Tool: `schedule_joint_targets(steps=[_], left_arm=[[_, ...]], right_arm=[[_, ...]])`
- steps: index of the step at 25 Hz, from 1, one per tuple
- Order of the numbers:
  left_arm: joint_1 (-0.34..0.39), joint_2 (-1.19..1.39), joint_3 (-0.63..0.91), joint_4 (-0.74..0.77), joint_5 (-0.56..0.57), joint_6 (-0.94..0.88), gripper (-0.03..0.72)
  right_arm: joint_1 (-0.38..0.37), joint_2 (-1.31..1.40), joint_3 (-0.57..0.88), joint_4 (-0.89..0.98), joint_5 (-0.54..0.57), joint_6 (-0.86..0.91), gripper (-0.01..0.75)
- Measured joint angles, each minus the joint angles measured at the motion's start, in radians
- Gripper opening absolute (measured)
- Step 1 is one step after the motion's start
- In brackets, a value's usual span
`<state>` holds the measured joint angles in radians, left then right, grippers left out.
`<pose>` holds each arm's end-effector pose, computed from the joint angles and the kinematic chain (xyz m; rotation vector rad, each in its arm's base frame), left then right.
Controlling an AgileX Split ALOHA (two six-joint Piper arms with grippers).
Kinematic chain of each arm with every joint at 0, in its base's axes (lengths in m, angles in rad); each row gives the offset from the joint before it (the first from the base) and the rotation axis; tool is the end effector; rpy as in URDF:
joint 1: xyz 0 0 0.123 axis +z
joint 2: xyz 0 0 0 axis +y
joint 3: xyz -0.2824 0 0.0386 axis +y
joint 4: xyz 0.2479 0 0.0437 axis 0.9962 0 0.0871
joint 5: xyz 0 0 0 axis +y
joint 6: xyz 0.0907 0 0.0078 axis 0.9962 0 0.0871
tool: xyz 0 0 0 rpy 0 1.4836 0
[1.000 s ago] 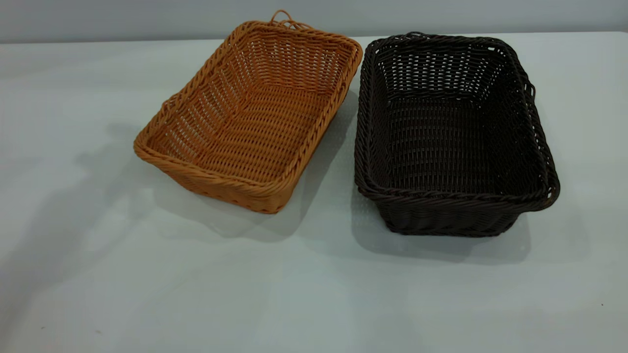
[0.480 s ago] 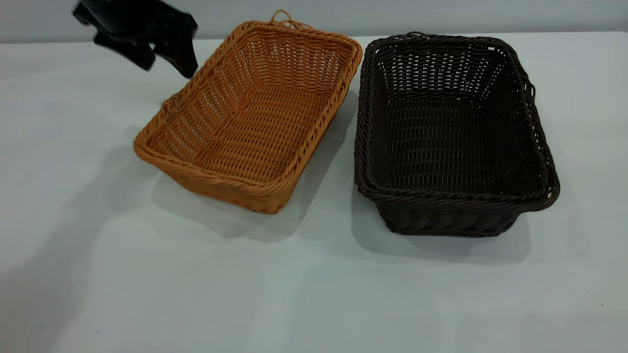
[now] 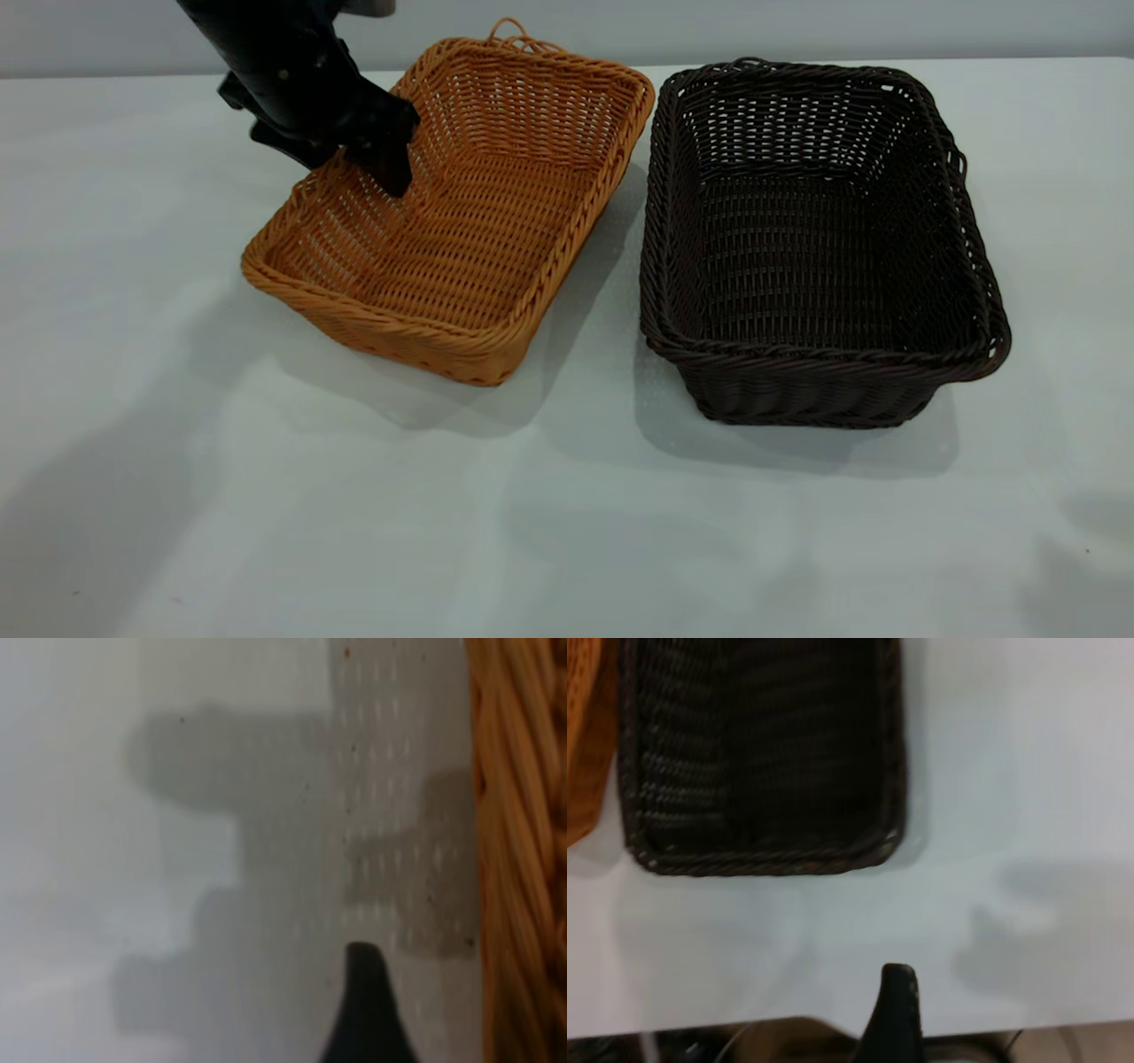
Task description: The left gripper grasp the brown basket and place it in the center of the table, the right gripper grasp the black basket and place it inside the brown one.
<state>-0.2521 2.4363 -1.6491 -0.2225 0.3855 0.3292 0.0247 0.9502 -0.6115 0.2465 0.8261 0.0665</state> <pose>0.4715 -0.1293 0.0520 0.5208 2.5984 -0.1531 0.1586 0.0203 0.2558 0.2161 2.6340 0.3260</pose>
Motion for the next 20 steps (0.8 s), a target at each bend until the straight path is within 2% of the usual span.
schedule_joint_targets(steps=[3, 6, 7, 9, 16, 20], left_arm=[[-0.001, 0.015, -0.005, 0.000, -0.027, 0.000, 0.344], [-0.001, 0.016, -0.005, -0.001, -0.045, 0.008, 0.143], [-0.001, 0.014, -0.007, -0.007, -0.046, 0.014, 0.099], [-0.001, -0.003, -0.008, -0.014, -0.038, 0.029, 0.083], [0.018, -0.143, -0.017, 0.008, -0.042, 0.061, 0.081], [0.028, -0.195, -0.018, 0.008, -0.054, 0.084, 0.081]], right_arm=[[0.000, 0.125, -0.001, 0.128, -0.041, -0.066, 0.594], [0.003, 0.253, -0.001, 0.275, -0.090, -0.154, 0.594], [0.009, 0.288, -0.001, 0.323, -0.107, -0.180, 0.594], [0.037, 0.372, -0.001, 0.407, -0.135, -0.226, 0.594], [0.213, 0.646, -0.011, 0.723, -0.258, -0.256, 0.594], [0.244, 0.772, -0.012, 0.925, -0.304, -0.269, 0.594]])
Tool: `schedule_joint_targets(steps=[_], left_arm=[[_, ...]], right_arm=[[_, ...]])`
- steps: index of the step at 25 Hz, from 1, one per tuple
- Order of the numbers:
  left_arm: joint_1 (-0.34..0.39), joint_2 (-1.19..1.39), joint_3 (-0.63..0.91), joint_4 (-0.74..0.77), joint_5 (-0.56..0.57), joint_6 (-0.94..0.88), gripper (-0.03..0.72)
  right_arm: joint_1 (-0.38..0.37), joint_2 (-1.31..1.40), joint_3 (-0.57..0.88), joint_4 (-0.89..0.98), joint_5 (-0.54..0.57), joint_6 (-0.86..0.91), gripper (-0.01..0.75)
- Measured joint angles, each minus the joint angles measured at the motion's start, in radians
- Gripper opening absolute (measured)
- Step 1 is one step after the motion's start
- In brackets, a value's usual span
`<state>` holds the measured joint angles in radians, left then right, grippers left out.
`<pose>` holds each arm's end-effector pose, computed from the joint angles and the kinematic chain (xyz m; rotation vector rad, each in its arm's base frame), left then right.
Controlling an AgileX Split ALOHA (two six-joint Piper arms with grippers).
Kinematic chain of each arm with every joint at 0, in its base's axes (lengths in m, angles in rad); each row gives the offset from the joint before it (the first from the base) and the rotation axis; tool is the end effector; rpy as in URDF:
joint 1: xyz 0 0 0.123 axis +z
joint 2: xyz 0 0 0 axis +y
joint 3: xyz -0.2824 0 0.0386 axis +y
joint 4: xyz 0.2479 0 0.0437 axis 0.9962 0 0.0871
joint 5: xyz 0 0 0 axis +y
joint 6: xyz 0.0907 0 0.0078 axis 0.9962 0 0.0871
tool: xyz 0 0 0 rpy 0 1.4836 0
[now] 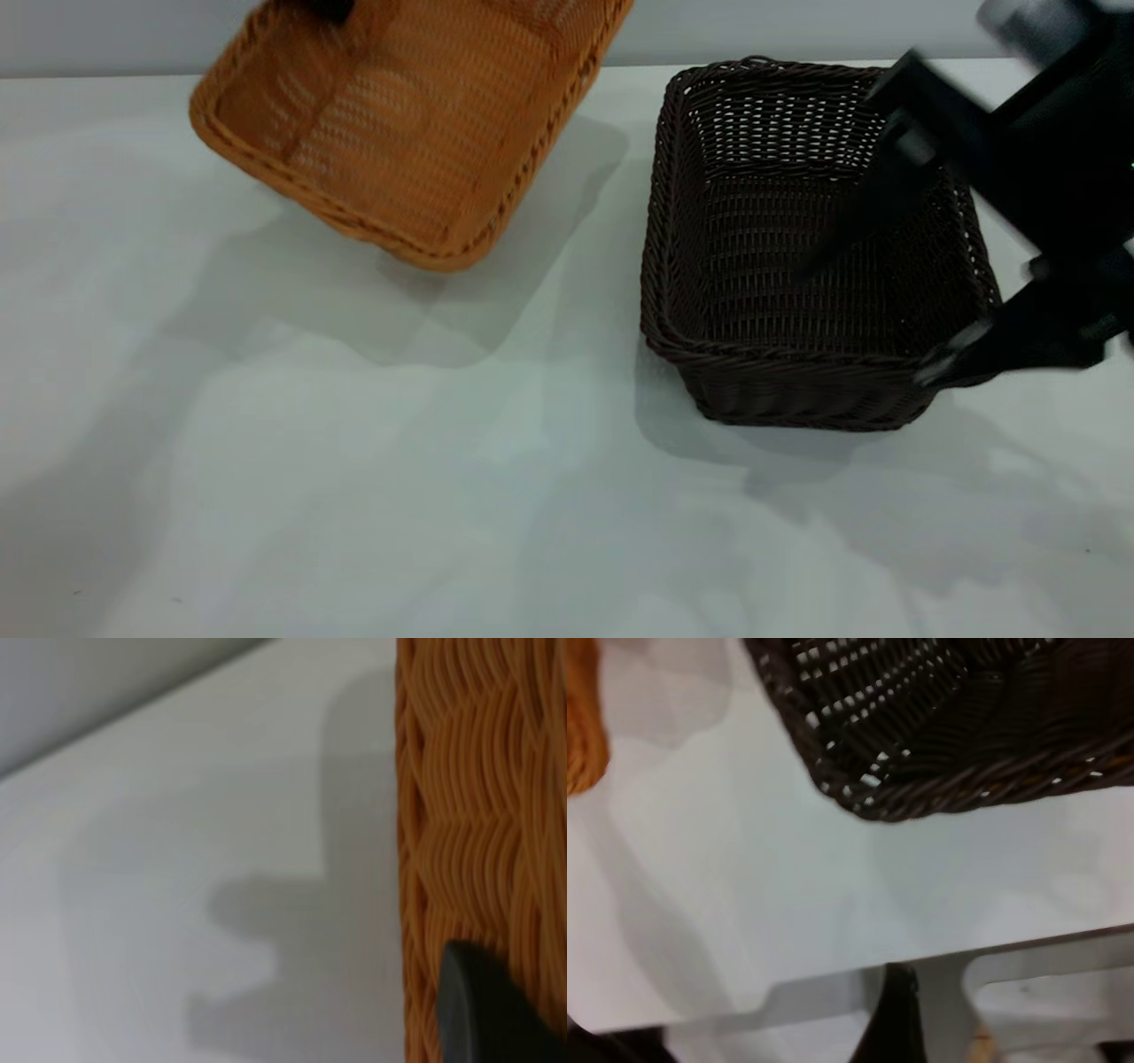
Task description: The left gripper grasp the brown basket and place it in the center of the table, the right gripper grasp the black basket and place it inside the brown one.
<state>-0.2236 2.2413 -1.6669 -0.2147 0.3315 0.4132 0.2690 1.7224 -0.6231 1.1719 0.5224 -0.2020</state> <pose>0.4861 -0.1171 0.1563 0.5443 2.3187 -0.0892 0.2387 0.1093 0.1191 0.8348 2.8822 0.8920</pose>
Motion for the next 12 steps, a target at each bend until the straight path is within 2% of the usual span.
schedule_joint_targets(steps=[12], left_arm=[[0.000, -0.005, 0.000, 0.000, 0.000, 0.046, 0.081]], right_arm=[[0.000, 0.254, -0.008, 0.354, -0.075, -0.059, 0.594]])
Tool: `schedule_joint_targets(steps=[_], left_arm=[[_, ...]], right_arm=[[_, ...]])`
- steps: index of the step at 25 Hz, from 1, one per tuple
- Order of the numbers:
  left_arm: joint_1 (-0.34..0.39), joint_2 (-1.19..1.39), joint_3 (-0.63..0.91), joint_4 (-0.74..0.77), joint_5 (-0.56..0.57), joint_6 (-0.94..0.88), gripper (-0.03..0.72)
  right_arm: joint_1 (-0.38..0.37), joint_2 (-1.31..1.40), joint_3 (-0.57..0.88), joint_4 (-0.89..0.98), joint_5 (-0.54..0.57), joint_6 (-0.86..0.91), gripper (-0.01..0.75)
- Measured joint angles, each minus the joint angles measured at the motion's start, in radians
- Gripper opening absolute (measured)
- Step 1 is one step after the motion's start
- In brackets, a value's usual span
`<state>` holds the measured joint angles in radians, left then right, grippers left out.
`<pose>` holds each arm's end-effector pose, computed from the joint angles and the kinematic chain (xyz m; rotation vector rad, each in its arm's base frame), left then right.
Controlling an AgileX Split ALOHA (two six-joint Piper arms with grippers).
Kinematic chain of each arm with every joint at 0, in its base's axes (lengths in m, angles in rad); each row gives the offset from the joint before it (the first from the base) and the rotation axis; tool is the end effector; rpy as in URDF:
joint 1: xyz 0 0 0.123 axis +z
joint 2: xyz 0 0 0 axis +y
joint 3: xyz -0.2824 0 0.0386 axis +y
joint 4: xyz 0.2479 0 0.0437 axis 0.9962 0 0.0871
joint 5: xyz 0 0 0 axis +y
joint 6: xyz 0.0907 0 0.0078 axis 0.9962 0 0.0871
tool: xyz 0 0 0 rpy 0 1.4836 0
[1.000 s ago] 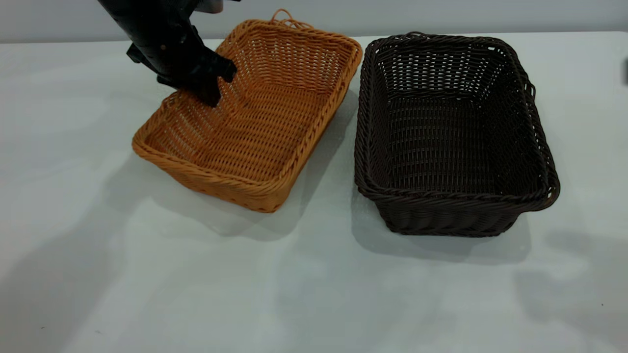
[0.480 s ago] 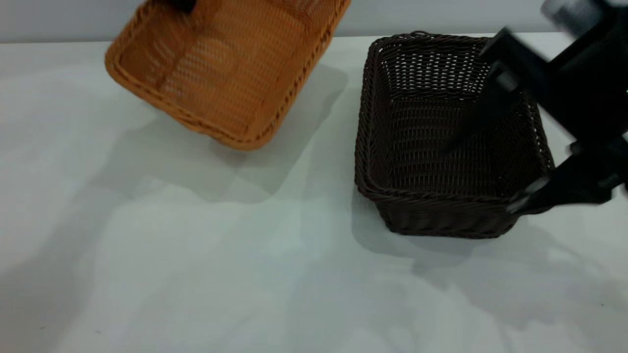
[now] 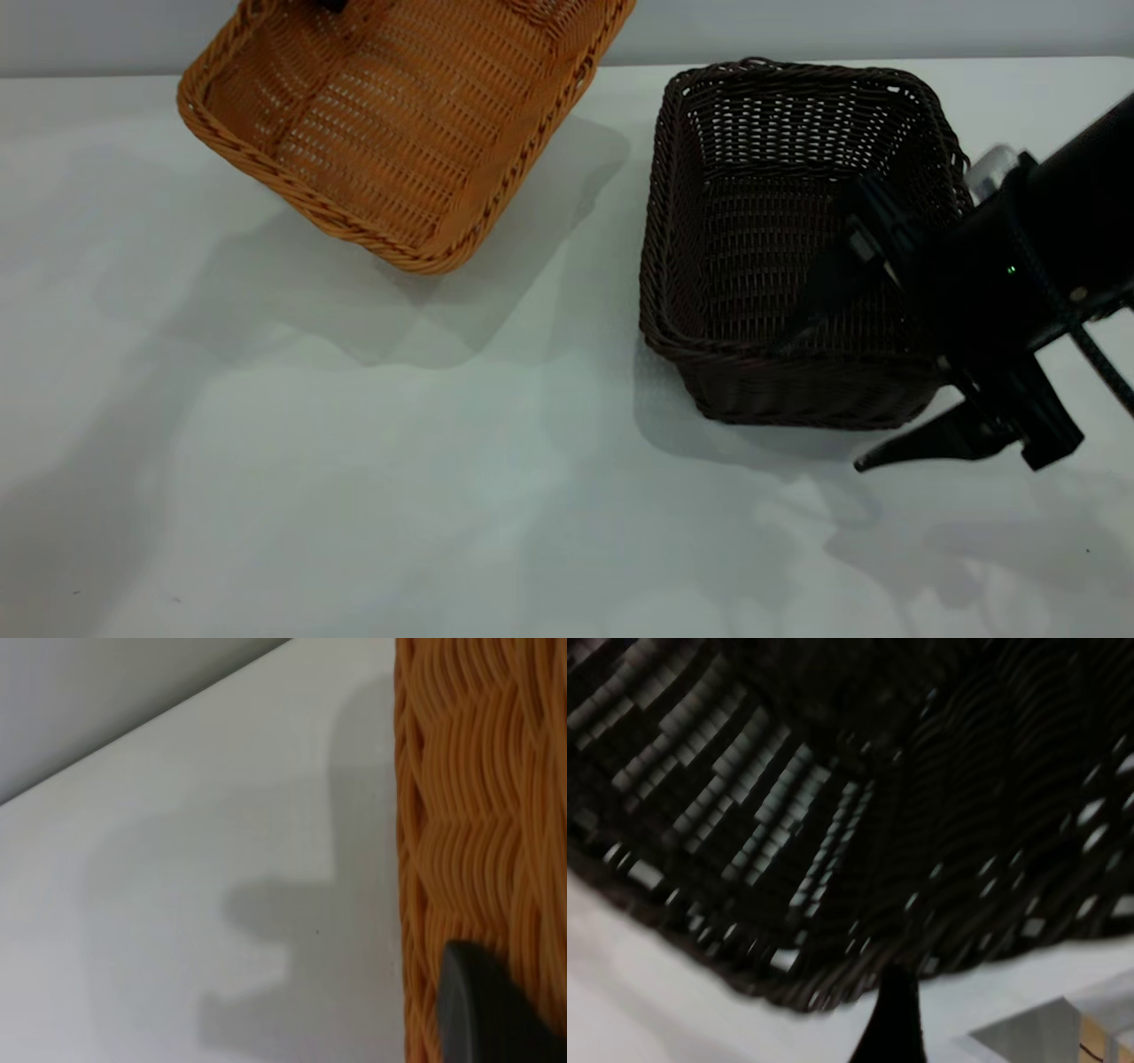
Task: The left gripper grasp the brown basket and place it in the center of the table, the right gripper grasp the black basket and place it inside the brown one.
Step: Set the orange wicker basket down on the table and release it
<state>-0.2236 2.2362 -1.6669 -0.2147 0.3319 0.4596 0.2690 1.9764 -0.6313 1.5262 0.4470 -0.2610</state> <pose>0.4859 -0.1170 0.1588 0.5969 2.3000 -0.0670 0.2484 0.1094 0.0568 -1.3118 -2.6321 -0.7803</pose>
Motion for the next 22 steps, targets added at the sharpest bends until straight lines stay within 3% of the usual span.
schedule_joint_targets(steps=[9, 15, 22], left_arm=[[0.000, 0.000, 0.000, 0.001, 0.000, 0.000, 0.081], [0.000, 0.000, 0.000, -0.014, 0.000, 0.000, 0.081], [0.000, 0.000, 0.000, -0.016, 0.000, 0.000, 0.081]], right_arm=[[-0.079, 0.015, -0.008, 0.084, -0.035, -0.121, 0.594], [-0.082, 0.015, -0.012, 0.113, -0.038, -0.171, 0.582], [-0.082, 0.079, -0.026, 0.134, -0.038, -0.211, 0.517]])
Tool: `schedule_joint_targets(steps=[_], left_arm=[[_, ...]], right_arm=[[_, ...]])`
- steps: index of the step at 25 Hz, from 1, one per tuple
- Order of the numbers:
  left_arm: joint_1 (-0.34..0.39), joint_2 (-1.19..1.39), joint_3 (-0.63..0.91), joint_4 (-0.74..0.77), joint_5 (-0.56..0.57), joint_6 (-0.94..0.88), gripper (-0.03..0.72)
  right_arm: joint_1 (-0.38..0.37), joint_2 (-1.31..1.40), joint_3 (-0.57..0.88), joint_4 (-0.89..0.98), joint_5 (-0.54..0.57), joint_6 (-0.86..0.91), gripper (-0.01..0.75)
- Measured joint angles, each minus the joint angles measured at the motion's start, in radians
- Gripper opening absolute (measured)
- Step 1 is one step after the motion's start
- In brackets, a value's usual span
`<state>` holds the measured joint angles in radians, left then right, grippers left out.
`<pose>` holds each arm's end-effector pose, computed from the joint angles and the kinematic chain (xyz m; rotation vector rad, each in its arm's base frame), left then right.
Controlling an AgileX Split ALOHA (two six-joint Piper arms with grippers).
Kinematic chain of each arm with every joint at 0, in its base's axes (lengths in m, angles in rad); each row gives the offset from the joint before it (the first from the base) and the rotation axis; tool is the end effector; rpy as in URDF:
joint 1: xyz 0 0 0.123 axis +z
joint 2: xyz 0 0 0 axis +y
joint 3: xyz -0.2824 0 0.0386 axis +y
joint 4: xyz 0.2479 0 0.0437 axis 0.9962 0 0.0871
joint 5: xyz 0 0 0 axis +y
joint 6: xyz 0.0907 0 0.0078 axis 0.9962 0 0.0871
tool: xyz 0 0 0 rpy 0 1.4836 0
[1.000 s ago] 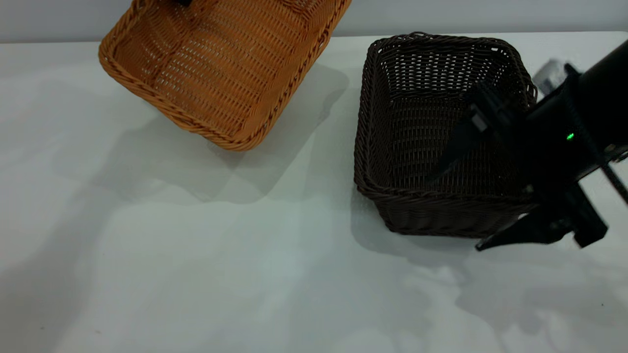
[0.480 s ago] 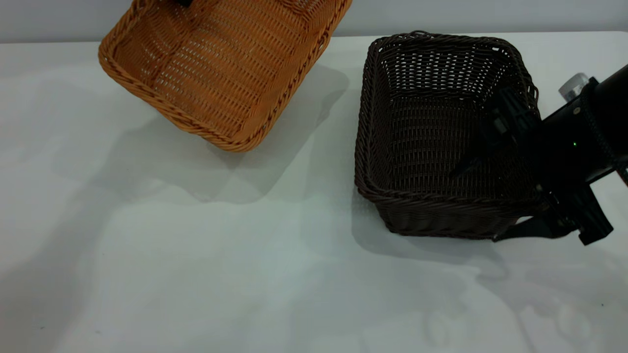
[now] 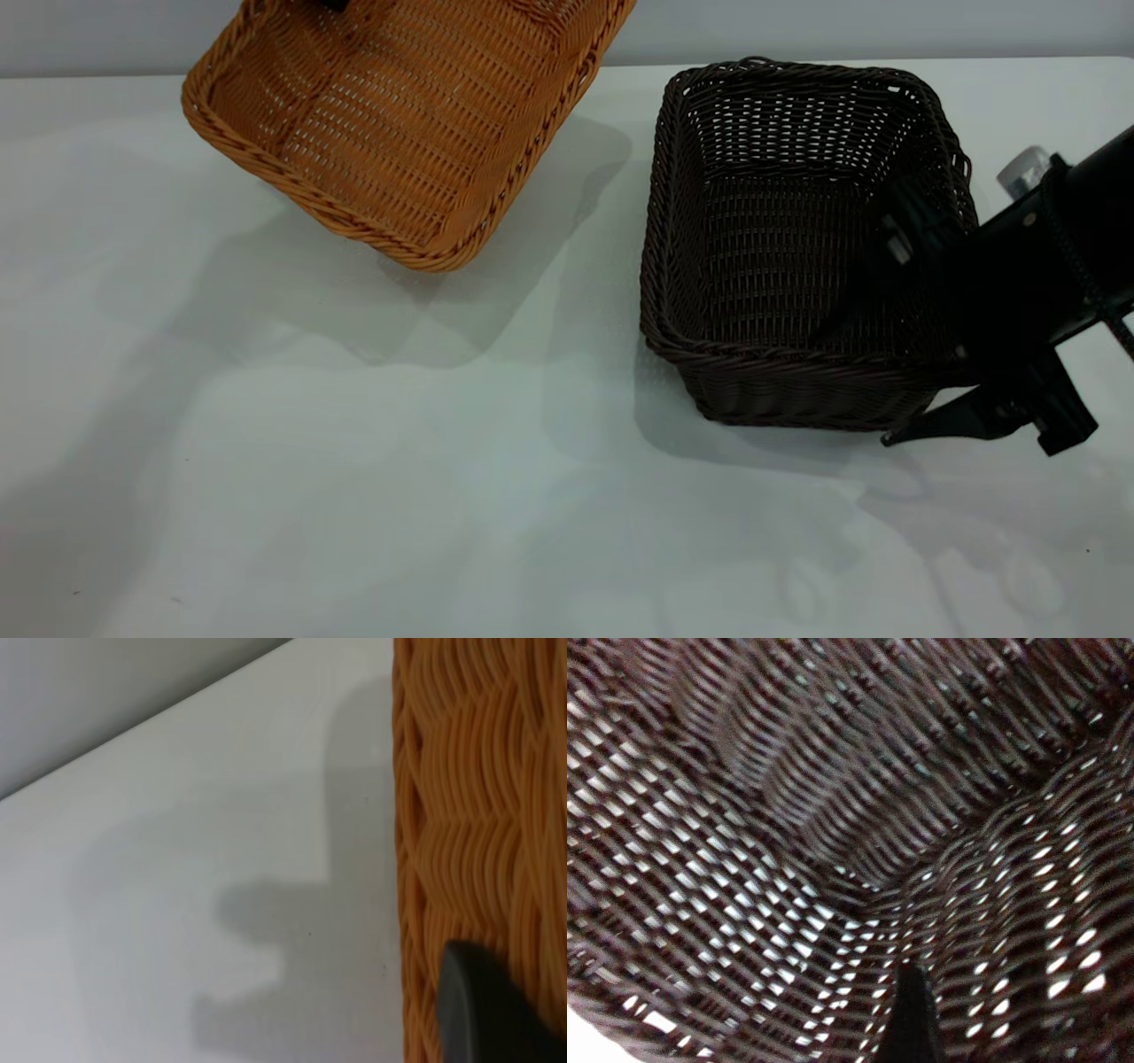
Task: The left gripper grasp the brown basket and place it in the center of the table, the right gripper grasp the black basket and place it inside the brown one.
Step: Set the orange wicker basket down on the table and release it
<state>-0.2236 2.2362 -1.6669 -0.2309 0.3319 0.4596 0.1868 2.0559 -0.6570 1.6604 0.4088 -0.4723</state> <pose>0.4859 -0.1175 0.1589 0.5813 2.3029 -0.0804 0.2643 0.0868 0.0382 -1.3751 -2.6825 -0.7673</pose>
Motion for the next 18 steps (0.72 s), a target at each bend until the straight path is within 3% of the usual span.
schedule_joint_targets(steps=[2, 6, 11, 18], left_arm=[[0.000, 0.000, 0.000, -0.002, 0.000, 0.000, 0.081], [0.000, 0.000, 0.000, 0.001, 0.007, 0.000, 0.081], [0.003, -0.008, 0.000, 0.014, 0.057, 0.006, 0.081], [-0.004, -0.040, 0.000, -0.018, 0.180, 0.191, 0.081]], right_arm=[[0.000, 0.015, -0.015, 0.004, -0.007, -0.029, 0.475], [-0.012, 0.019, -0.068, 0.011, -0.045, -0.082, 0.320], [-0.097, 0.021, -0.132, 0.019, -0.051, -0.146, 0.103], [-0.350, 0.015, -0.196, -0.070, 0.043, -0.324, 0.081]])
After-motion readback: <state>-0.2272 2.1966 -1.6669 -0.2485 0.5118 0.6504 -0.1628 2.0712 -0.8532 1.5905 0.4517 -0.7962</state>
